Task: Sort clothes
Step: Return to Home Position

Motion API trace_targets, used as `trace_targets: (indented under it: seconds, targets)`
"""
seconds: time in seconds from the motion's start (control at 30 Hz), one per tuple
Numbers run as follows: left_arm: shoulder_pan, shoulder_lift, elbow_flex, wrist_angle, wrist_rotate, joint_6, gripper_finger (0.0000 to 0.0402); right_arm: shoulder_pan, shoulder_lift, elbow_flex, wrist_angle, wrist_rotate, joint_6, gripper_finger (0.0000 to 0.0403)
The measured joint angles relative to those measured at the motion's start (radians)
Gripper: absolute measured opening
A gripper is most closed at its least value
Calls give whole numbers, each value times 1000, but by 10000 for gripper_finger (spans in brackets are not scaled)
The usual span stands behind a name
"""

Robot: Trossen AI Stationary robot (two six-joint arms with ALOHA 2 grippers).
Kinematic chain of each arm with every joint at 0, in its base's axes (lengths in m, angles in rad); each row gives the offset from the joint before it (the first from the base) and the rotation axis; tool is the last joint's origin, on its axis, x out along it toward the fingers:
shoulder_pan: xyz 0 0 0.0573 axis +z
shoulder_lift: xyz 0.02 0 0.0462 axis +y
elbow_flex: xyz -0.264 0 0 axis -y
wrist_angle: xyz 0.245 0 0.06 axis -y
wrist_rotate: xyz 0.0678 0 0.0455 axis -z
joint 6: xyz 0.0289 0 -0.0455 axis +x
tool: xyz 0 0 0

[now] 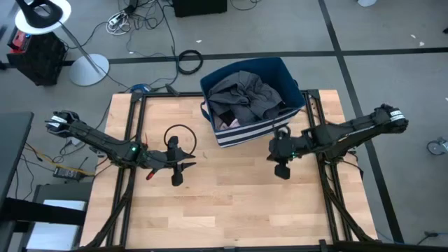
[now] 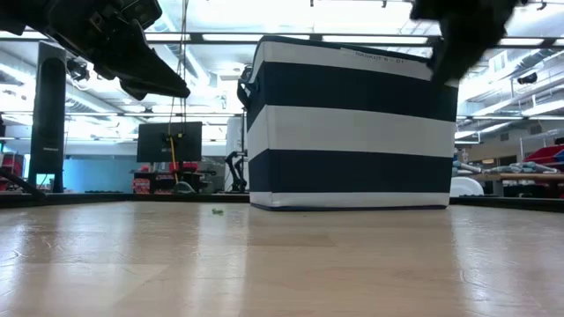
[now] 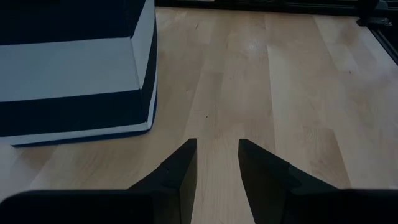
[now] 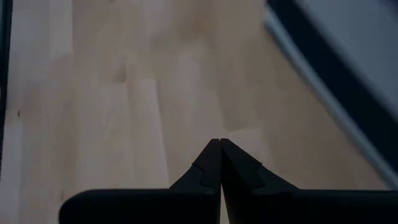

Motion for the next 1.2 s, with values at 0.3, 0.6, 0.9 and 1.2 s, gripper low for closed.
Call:
trace_targets:
  seconds: [0.3,0.6,0.9,1.2]
  targets:
    - [0,0,0,1,0,0,122,20,-6,-291,270,35,75,2]
    - [0,0,0,11,0,-15,122,22,-6,-470,507,-12,40,8]
    - [0,-4,0,-2,-83,141,122,22,-16,-595,675,-105,2,4]
    - [91,-19,-72,193,141,297,122,21,-99,-704,794,-130,0,2]
